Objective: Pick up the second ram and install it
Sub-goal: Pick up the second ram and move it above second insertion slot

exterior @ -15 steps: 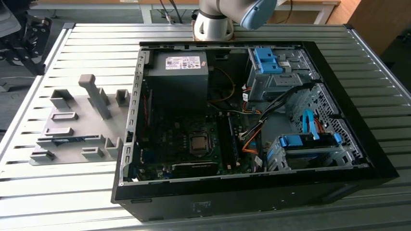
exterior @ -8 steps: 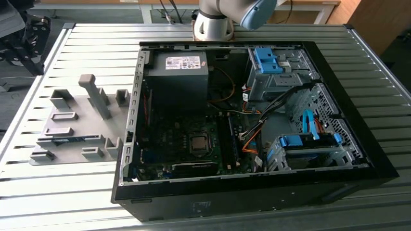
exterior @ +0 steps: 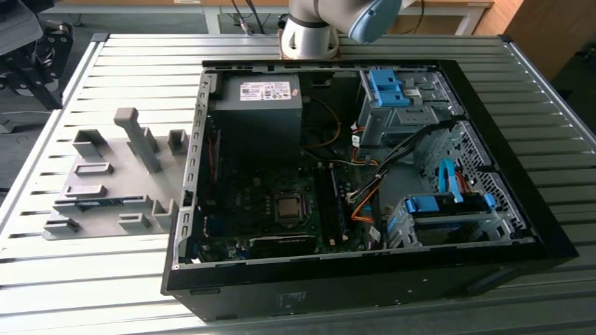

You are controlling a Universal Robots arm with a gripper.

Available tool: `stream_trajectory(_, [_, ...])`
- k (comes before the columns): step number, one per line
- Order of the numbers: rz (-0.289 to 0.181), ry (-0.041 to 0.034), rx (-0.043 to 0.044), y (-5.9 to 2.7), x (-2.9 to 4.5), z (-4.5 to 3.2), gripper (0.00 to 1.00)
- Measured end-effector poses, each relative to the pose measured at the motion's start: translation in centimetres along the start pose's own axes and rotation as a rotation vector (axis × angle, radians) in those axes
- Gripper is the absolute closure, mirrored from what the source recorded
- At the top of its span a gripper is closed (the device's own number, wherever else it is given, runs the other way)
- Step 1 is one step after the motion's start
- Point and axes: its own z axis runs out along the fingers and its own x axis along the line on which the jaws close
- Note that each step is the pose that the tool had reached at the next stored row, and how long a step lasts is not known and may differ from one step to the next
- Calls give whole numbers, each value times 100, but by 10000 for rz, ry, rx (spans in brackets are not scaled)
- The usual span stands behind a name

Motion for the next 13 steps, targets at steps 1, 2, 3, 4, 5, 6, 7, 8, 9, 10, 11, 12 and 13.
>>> stream_trajectory(1, [-109,5,-2,0,1,0,89])
stream_trajectory(2, [-224,10,-4,0,3,0,89])
stream_trajectory(3, [-312,14,-4,1,8,0,89])
stream_trajectory(4, [-357,16,-6,1,10,0,89])
stream_trajectory(5, [-361,17,-5,1,10,0,89])
stream_trajectory(6, [-362,17,-6,2,11,0,89])
stream_trajectory(7, [-363,17,-6,2,10,0,89])
stream_trajectory(8, [-364,16,-6,2,10,0,89])
stream_trajectory(9, [-364,16,-6,2,10,0,89])
stream_trajectory(10, [-365,16,-6,2,10,0,89])
stream_trajectory(11, [-365,17,-6,2,11,0,89])
stream_trajectory(12, [-366,17,-6,2,10,0,89])
stream_trajectory(13, [-366,16,-6,2,10,0,89])
